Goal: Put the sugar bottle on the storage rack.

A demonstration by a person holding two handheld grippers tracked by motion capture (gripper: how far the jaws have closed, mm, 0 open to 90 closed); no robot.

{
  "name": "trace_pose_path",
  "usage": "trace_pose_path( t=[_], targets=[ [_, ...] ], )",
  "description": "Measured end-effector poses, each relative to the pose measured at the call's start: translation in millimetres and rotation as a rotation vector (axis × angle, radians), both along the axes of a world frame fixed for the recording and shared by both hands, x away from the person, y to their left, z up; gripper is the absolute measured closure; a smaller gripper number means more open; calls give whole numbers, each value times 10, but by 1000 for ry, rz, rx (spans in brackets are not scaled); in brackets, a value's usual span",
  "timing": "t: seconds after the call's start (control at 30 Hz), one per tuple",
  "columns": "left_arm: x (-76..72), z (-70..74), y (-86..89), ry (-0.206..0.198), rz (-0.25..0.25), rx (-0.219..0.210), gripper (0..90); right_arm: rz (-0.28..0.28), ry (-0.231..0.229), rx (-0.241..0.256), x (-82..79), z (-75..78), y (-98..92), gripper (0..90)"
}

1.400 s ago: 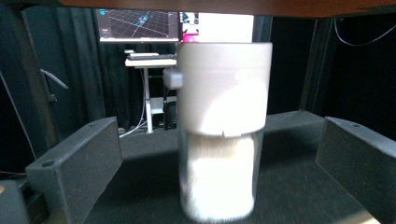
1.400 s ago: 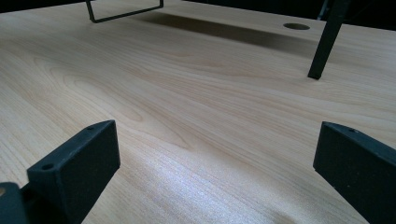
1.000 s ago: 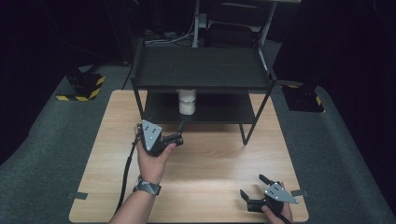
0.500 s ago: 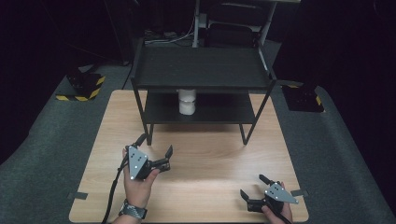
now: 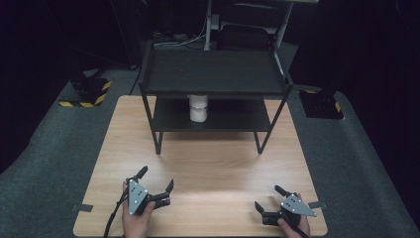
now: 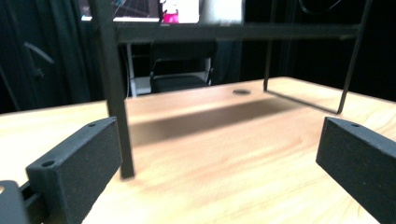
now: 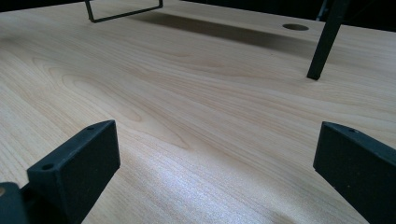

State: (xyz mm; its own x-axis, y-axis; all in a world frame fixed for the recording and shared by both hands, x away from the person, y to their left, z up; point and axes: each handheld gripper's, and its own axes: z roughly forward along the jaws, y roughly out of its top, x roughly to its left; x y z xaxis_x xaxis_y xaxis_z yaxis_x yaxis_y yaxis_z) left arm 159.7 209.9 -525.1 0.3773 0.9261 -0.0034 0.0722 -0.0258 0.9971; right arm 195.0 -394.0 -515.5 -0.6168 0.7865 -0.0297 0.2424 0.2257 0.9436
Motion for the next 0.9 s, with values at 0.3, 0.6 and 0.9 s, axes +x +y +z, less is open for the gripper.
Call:
trace_pose_path(
  t=[0.3,0.6,0.9],
  targets=[
    [-84,-53,52,79,19,56,5,0,0,4,-1,-4,-5,0],
    [-41,7,54,189,21,104,5,1,-1,4,-2,-5,-6,0],
    [45,107,55,255,-24,157,5,-1,-1,2,-3,-4,-1,0]
  ],
)
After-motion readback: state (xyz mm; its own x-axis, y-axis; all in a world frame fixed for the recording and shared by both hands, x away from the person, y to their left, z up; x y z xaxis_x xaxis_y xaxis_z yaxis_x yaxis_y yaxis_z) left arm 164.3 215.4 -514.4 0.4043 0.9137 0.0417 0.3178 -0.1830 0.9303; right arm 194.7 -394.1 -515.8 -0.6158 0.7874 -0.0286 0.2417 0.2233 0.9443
